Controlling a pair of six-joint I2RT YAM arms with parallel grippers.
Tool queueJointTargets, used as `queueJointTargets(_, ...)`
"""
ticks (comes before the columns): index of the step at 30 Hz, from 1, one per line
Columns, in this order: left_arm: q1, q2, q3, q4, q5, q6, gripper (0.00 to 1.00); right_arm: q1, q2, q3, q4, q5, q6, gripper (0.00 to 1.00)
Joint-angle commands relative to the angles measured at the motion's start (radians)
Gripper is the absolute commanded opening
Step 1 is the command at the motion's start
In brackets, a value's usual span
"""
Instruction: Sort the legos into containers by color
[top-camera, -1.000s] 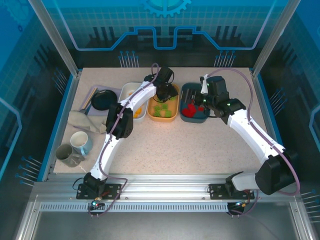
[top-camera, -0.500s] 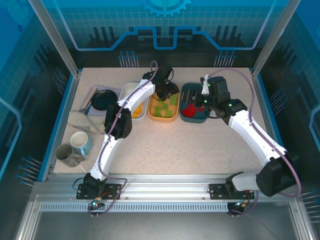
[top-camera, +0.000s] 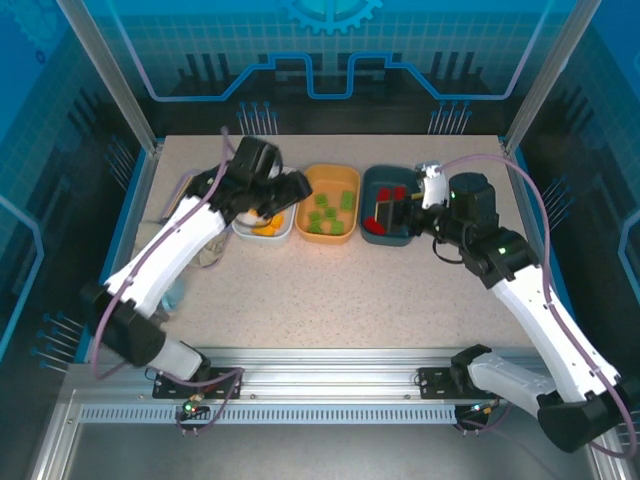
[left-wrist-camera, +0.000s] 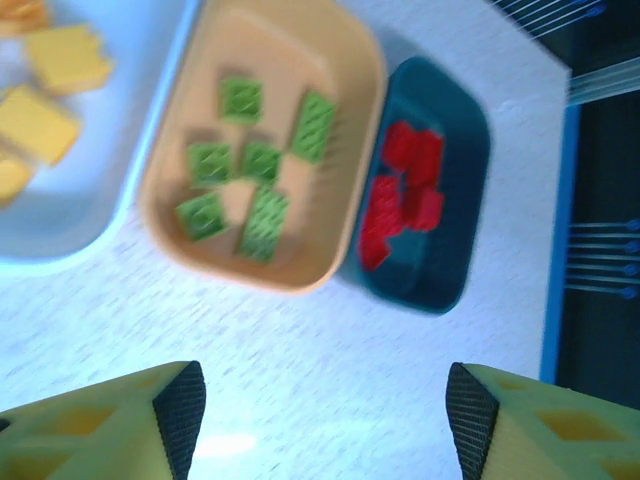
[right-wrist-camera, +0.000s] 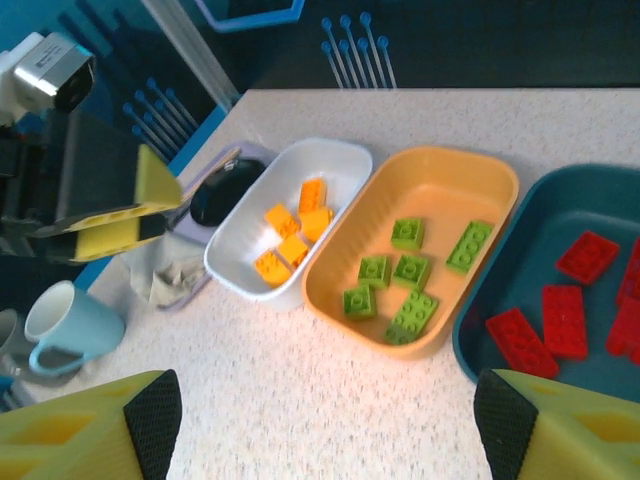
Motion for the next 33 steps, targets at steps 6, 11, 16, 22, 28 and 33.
queueJointTargets(6, 0.015, -0.287, -0.314, -0.035, -0.017, 0.057, 0.99, 0.019, -0.108, -0.121, -0.148, -0.031, -0.005, 1.0)
queueJointTargets(11, 0.035, -0.353, -0.334, -0.032, -0.072, 0.124, 0.99, 0.018, -0.061, -0.102, -0.15, 0.074, 0.012, 1.0)
queueJointTargets(16, 0.052, -0.347, -0.297, -0.135, -0.508, 0.112, 0.99, 0.013, -0.026, -0.049, -0.183, 0.462, 0.14, 1.0)
queueJointTargets(22, 0.117, -0.485, -0.601, 0.328, -0.761, 0.442, 0.99, -0.131, 0.002, -0.251, 0.05, 0.646, -0.065, 1.0)
queueJointTargets(28, 0.235, -0.474, -0.827, 0.519, -0.634, 0.628, 0.99, -0.225, 0.08, -0.479, 0.341, 0.613, -0.176, 1.0)
queueJointTargets(33, 0.321, -0.407, -0.941, 0.722, -0.518, 0.593, 0.99, -0.236, 0.217, -0.537, 0.551, 0.549, -0.211, 1.0)
